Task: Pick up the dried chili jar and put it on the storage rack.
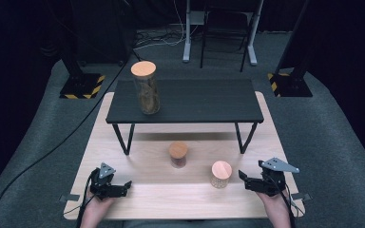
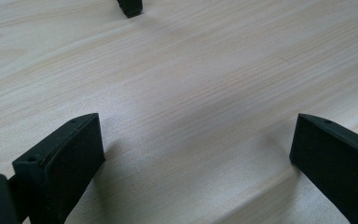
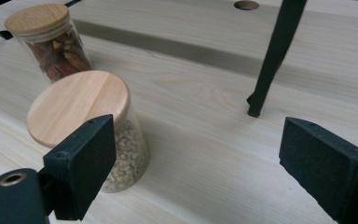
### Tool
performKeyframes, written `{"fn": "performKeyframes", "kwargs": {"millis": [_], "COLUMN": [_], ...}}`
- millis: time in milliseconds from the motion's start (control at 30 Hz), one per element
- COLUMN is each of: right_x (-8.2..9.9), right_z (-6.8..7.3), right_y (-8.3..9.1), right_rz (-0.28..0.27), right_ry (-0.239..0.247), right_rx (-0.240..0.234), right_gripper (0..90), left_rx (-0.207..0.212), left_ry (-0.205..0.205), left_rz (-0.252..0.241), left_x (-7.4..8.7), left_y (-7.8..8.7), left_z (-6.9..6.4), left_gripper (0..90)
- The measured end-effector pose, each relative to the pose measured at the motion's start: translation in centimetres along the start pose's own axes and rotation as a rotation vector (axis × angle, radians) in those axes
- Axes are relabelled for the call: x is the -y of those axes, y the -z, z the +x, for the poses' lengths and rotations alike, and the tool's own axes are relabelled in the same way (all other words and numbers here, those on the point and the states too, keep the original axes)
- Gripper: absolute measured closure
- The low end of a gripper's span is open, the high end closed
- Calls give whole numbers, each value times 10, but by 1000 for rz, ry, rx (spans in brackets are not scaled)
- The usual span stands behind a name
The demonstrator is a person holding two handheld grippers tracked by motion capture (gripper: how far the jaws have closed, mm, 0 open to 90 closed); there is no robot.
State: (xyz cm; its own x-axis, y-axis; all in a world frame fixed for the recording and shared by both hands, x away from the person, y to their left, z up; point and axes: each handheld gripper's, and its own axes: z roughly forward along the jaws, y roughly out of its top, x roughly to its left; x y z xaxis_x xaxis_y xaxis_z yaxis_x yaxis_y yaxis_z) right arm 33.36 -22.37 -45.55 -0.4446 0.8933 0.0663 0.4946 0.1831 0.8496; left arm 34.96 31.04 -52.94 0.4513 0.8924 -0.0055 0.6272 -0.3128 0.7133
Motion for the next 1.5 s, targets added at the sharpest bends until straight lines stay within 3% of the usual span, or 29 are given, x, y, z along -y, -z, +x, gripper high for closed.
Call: {"fn": "performKeyframes", "kwargs": {"millis": [733, 1500], "right_x": [-20, -47], "right_z": [25, 84], "right_y": [-10, -42], "right_rz": [-15, -12], "right_ry": [28, 97], "right_rx": [-38, -114], "right_gripper": [105, 105], "left_rx": [2, 7], "left_ry": [-2, -8], "left_rz": [1, 1], "left_x": [0, -1], "left_y": [0, -1], "left_z": [0, 0], "left_gripper": [22, 21]}}
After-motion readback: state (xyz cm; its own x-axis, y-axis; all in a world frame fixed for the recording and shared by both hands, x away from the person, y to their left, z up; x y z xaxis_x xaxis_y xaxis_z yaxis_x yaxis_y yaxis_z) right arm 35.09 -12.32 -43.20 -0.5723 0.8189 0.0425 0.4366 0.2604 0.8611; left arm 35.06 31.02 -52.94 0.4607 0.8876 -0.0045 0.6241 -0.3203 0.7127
